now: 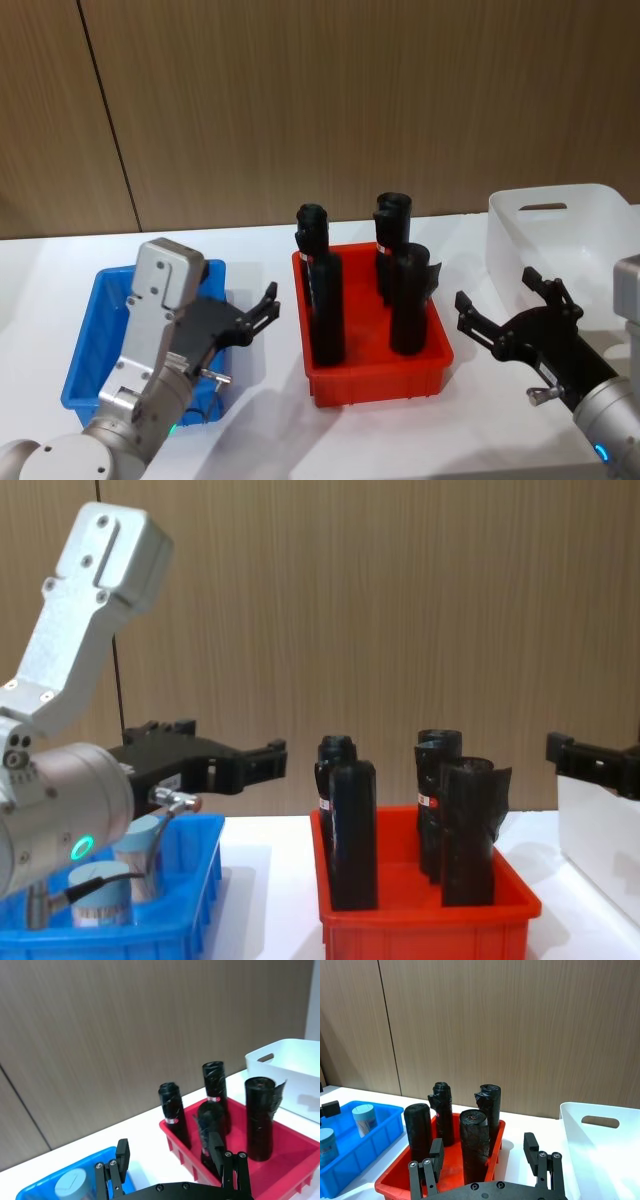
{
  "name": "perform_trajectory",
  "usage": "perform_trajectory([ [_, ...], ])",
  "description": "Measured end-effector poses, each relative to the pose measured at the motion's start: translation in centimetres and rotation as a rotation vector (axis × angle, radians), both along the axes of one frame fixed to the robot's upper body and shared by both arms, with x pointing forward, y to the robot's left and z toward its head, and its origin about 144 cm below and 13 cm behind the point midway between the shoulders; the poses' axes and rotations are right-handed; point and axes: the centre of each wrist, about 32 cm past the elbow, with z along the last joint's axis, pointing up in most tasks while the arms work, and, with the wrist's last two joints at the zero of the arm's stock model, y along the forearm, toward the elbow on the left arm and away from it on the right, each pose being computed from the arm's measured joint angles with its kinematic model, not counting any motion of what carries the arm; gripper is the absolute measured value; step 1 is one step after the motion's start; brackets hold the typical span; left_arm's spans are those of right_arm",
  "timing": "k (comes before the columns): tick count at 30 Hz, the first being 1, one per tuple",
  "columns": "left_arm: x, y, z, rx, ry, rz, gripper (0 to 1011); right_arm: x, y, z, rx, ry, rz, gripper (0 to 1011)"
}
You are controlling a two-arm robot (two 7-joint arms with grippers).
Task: Pick the cotton swabs from the blue box and place them into the white box.
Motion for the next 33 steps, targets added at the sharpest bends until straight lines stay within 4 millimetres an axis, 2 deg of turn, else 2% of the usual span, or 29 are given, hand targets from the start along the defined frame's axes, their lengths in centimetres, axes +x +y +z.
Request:
perform_trajectory([
  [23,1.1,2.7,-0.9,-0.052,0.112,0.135,1004,0.0,0.0,0.0,0.000,0.000,0.000,1002],
  [33,1.3,4.0,-1.9,-0.070,0.169,0.193,1004,0.0,0.0,0.0,0.000,0.000,0.000,1001],
])
